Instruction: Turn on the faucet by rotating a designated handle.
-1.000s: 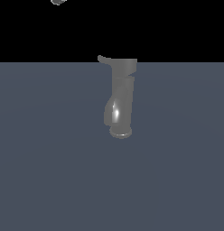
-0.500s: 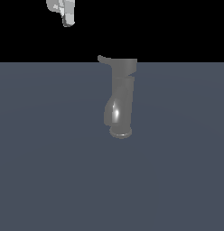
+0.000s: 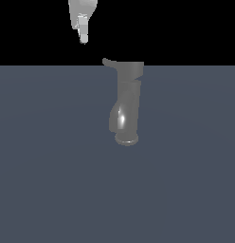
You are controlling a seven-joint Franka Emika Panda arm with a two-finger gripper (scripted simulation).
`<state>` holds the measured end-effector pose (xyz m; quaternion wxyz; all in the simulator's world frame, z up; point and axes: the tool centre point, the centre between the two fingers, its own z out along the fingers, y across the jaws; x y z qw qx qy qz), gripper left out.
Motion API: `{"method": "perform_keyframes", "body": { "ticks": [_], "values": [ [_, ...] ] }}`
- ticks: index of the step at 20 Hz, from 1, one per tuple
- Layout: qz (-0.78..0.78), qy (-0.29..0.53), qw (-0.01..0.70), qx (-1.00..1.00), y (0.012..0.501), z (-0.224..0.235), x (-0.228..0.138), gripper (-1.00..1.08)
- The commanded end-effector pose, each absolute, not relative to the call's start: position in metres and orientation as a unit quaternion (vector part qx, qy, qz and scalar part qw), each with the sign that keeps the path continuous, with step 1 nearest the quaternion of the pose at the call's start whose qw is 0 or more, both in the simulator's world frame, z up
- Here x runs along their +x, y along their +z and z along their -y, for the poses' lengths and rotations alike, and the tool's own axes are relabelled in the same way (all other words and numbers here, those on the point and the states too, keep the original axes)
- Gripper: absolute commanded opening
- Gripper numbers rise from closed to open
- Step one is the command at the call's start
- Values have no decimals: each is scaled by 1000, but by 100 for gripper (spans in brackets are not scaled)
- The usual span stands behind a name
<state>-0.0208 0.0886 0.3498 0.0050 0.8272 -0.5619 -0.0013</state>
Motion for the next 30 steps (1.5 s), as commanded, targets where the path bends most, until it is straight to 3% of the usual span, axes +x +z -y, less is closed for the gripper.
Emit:
{"method": "perform_keyframes", "body": {
  "ticks": [1, 16, 30],
  "values": [
    [588, -1, 4, 809, 343, -84, -7, -100],
    [727, 0, 2, 687, 308, -39, 62, -100],
    [764, 0, 0, 645, 298, -20, 79, -100]
  ]
}}
